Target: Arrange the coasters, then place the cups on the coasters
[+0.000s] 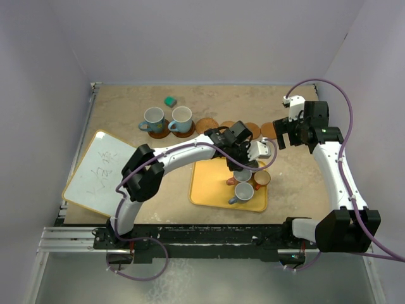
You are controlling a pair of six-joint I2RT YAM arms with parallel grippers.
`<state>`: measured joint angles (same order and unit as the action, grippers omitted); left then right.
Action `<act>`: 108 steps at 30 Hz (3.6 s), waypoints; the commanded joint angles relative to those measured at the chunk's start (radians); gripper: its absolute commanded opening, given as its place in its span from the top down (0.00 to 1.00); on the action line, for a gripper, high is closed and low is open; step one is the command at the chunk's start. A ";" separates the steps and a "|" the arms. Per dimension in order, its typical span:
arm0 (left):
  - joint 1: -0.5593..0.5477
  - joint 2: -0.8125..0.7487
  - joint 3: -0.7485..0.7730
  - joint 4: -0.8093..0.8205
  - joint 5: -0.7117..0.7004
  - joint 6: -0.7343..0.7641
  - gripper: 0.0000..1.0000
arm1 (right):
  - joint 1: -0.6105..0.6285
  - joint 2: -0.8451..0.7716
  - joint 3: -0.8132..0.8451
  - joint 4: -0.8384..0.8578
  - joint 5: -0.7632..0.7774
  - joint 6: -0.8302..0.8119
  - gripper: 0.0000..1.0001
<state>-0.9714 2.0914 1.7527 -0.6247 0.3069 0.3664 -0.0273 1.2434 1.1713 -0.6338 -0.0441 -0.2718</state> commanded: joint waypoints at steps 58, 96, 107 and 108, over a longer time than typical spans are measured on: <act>0.486 0.259 0.688 -0.247 0.047 0.179 0.97 | -0.005 -0.013 0.002 0.005 0.024 -0.004 0.00; 0.510 0.364 0.709 -0.173 0.011 0.082 0.97 | -0.005 -0.001 0.002 0.016 0.026 -0.018 0.00; 0.511 0.376 0.710 -0.181 0.000 0.088 0.86 | -0.006 0.001 0.002 0.017 0.026 -0.018 0.00; 0.511 0.378 0.711 -0.180 0.000 0.087 0.85 | -0.005 0.001 0.002 0.017 0.026 -0.018 0.00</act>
<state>-0.4667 2.4683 2.4077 -0.8383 0.3054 0.4629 -0.0273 1.2434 1.1713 -0.6373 -0.0353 -0.2806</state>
